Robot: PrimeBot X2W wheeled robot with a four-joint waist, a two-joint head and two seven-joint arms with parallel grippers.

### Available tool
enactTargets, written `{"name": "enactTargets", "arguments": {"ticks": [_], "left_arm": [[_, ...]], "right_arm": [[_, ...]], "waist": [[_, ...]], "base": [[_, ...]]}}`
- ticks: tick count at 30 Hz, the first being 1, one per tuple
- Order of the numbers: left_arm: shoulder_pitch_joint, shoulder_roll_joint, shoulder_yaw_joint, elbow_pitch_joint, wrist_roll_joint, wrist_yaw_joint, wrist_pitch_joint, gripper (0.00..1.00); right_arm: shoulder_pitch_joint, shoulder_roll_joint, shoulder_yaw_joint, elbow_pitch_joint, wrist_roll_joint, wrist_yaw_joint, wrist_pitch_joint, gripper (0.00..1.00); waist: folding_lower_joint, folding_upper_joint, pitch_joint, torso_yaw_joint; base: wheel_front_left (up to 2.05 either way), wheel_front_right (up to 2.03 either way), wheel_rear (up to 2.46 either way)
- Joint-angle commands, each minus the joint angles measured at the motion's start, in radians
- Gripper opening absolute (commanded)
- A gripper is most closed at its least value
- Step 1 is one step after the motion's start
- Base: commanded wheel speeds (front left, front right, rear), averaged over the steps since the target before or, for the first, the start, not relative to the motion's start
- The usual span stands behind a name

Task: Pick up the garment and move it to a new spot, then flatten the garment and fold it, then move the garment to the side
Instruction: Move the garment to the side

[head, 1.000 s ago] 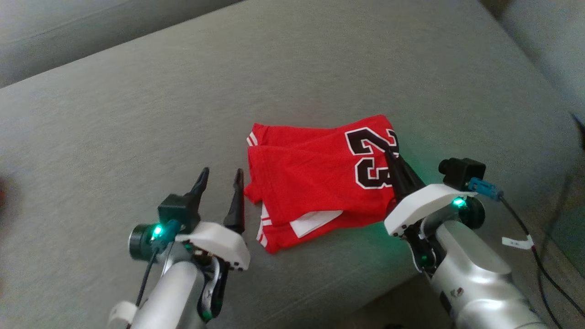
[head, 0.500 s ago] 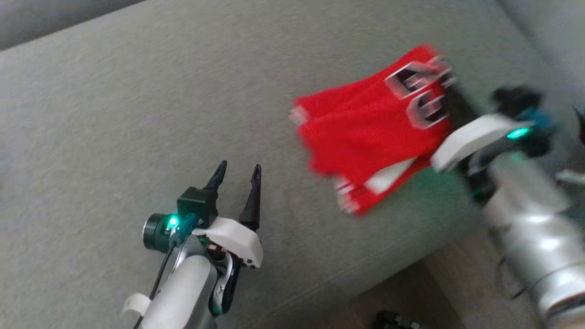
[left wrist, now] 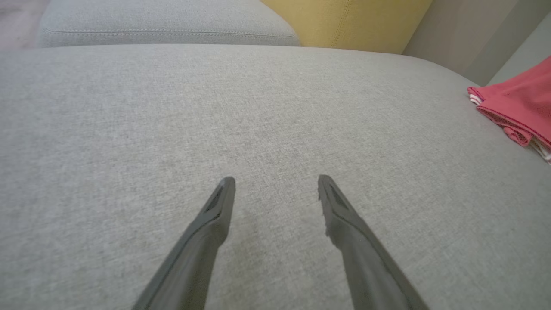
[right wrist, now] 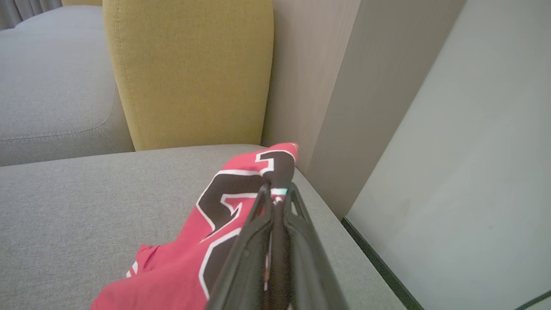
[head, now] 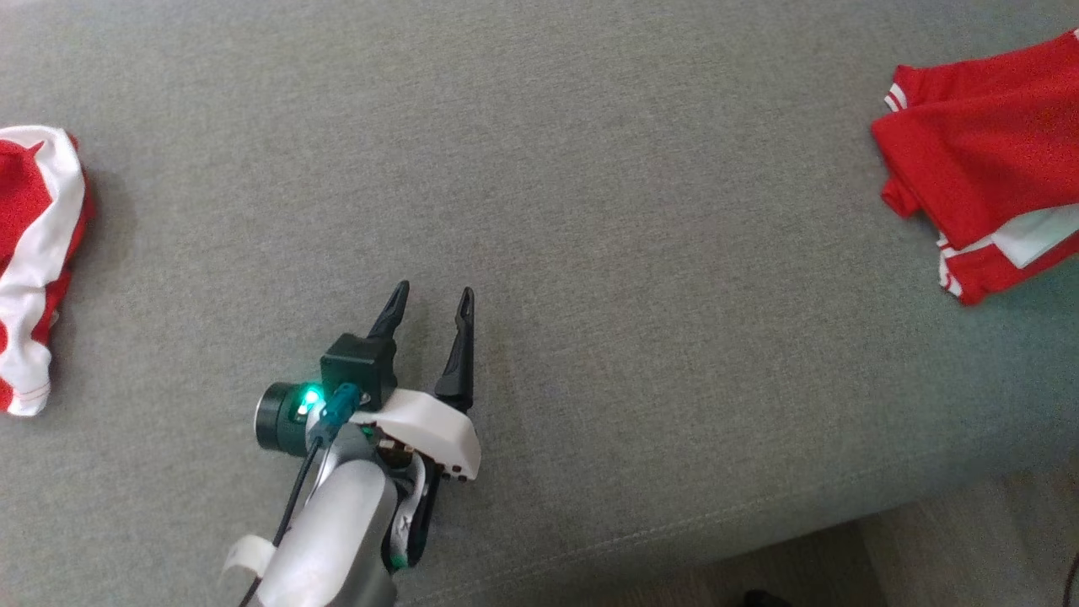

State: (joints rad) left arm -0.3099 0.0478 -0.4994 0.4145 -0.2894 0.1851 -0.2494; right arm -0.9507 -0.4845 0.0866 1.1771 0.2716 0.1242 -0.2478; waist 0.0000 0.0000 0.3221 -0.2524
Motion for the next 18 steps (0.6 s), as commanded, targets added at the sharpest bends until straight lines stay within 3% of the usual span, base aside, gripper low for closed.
{"name": "enactTargets", "arguments": {"ticks": [1,4,5,6,7,13,18], "left_arm": [[-0.005,0.002,0.032,-0.035,0.014,0.002,-0.012,1.00],[0.002,0.002,0.038,-0.036,0.015,0.001,-0.012,1.00],[0.003,0.002,0.040,-0.036,0.014,0.001,-0.012,1.00],[0.004,0.002,0.041,-0.036,0.014,0.000,-0.012,1.00],[0.004,0.002,0.042,-0.036,0.014,-0.001,-0.012,1.00],[0.011,0.002,0.059,-0.037,0.018,0.001,-0.012,1.00],[0.040,0.002,0.091,-0.046,0.015,0.016,-0.012,1.00]], "right_arm": [[-0.014,-0.035,-0.014,-0.021,-0.032,0.007,-0.014,0.00],[-0.004,-0.032,-0.059,-0.022,-0.083,0.007,-0.014,0.00],[-0.001,-0.032,-0.076,-0.023,-0.097,0.007,-0.014,0.08],[0.002,-0.032,-0.093,-0.029,-0.113,0.007,-0.014,0.43],[0.005,-0.034,-0.114,-0.034,-0.128,0.007,-0.014,1.00],[0.034,0.010,-0.193,-0.137,-0.206,0.007,-0.014,1.00],[0.091,0.127,-0.196,-0.278,-0.205,0.007,-0.014,1.00]], "waist": [[0.0000,0.0000,-0.001,0.007],[0.0000,0.0000,-0.007,0.007],[0.0000,0.0000,-0.008,0.007],[0.0000,0.0000,-0.010,0.008],[0.0000,0.0000,-0.011,0.008],[0.0000,0.0000,-0.031,0.018],[0.0000,0.0000,-0.071,0.038]], "base": [[0.00,0.00,0.00],[0.00,0.00,0.00],[0.00,0.00,0.00],[0.00,0.00,0.00],[0.00,0.00,0.00],[0.00,0.00,0.00],[0.00,0.00,0.00]]}}
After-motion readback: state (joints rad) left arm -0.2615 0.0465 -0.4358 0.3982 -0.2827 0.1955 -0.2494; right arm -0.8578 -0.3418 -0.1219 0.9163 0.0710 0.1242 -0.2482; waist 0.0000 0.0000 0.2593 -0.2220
